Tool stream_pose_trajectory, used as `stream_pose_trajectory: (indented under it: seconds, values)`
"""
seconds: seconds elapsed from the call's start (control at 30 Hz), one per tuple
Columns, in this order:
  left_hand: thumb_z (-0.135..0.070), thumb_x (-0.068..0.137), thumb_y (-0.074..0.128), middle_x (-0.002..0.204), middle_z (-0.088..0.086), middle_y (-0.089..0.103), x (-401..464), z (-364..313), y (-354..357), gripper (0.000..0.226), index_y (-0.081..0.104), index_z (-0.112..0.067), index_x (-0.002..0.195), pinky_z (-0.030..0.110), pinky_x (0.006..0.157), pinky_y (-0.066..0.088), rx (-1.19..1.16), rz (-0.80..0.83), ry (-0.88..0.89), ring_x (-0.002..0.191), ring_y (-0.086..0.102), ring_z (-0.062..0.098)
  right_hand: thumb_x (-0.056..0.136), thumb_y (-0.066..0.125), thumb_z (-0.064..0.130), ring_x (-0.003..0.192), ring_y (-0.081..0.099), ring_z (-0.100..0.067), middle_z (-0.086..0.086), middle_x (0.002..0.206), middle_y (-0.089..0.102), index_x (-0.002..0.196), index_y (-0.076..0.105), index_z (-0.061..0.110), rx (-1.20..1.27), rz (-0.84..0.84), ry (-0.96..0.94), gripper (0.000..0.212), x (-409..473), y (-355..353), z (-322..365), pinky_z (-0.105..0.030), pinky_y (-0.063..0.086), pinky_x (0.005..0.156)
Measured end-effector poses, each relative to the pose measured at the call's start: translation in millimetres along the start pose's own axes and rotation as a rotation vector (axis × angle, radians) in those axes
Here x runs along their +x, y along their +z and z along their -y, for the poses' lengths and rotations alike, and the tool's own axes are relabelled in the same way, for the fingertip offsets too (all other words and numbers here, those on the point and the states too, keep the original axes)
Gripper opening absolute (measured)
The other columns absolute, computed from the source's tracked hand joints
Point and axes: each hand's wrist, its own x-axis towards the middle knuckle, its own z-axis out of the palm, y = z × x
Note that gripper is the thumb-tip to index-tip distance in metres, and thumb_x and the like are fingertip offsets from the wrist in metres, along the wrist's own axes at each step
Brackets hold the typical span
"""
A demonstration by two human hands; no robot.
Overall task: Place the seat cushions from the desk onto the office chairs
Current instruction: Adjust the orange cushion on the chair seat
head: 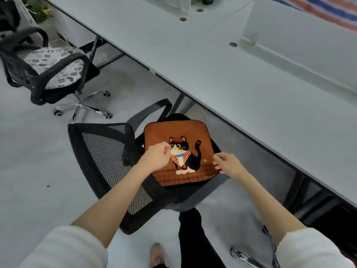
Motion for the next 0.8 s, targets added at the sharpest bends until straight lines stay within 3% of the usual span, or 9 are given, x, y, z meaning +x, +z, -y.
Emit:
stream_pose_trajectory:
  seconds: [0.1,0.23,0.33,0.4,0.57,0.67,0.73,0.8]
  values:
    - [-0.021,0.097,0.039,0.13,0.009,0.054,54,24,13,0.034,0.051,-0.015,0.129,0.029,0.095,0.041,-0.03,0.018,-0.129,0.118,0.052,0.022,0.099,0.041,0.028,0.112,0.058,-0.026,-0.01,0.127,0.06,0.131,0.051,0.011,-0.039,0.025,0.031,0.038,62,-1,0,-0.042,0.045,0.102]
    - [-0.022,0.096,0.04,0.132,0.012,0.051,116,59,39,0.036,0.049,-0.014,0.131,0.03,0.093,0.043,-0.091,0.003,-0.342,0.114,0.054,0.026,0.099,0.041,0.03,0.124,0.05,-0.026,-0.009,0.139,0.05,0.139,0.042,0.013,-0.121,0.09,0.074,0.043,137,3,-2,-0.032,0.037,0.103]
    - [-0.016,0.096,0.039,0.129,0.015,0.051,158,87,68,0.039,0.044,-0.01,0.135,0.027,0.081,0.046,-0.122,0.047,-0.443,0.103,0.059,0.028,0.1,0.039,0.027,0.122,0.052,-0.03,-0.013,0.137,0.05,0.143,0.034,0.009,-0.147,0.125,0.138,0.046,198,10,-12,-0.031,0.039,0.098]
    - [-0.015,0.096,0.037,0.136,0.017,0.045,175,103,83,0.041,0.042,-0.01,0.137,0.031,0.089,0.048,-0.122,0.092,-0.505,0.109,0.057,0.03,0.1,0.039,0.025,0.119,0.053,-0.033,-0.017,0.136,0.05,0.143,0.033,0.006,-0.163,0.119,0.214,0.047,222,18,-19,-0.032,0.04,0.096]
    - [-0.016,0.094,0.042,0.146,0.016,0.034,215,142,113,0.049,0.033,-0.009,0.142,0.043,0.111,0.033,-0.178,0.106,-0.608,0.132,0.039,0.032,0.096,0.04,0.027,0.118,0.049,-0.037,-0.019,0.131,0.051,0.136,0.041,0.006,-0.231,0.071,0.249,0.045,277,45,-48,-0.036,0.042,0.09]
    - [-0.017,0.094,0.04,0.149,0.02,0.025,237,160,130,0.056,0.022,-0.01,0.146,0.046,0.115,0.025,-0.184,0.051,-0.673,0.136,0.029,0.036,0.095,0.04,0.034,0.139,0.028,-0.033,-0.013,0.152,0.028,0.147,0.024,0.013,-0.31,0.014,0.301,0.058,304,59,-65,-0.042,0.035,0.106]
    - [-0.017,0.096,0.038,0.155,0.02,0.006,246,166,139,0.063,0.006,-0.013,0.15,0.044,0.118,0.015,-0.156,0.068,-0.748,0.142,0.012,0.036,0.096,0.042,0.03,0.145,0.015,-0.029,-0.01,0.158,0.013,0.151,0.01,0.012,-0.3,0.0,0.343,0.066,311,63,-75,-0.042,0.025,0.113]
    - [-0.017,0.098,0.037,0.156,0.018,-0.008,259,176,149,0.069,-0.009,-0.016,0.15,0.041,0.119,0.008,-0.162,0.103,-0.812,0.145,0.0,0.033,0.096,0.045,0.03,0.143,0.02,-0.032,-0.014,0.156,0.019,0.151,0.009,0.009,-0.248,-0.029,0.373,0.069,324,69,-90,-0.044,0.025,0.113]
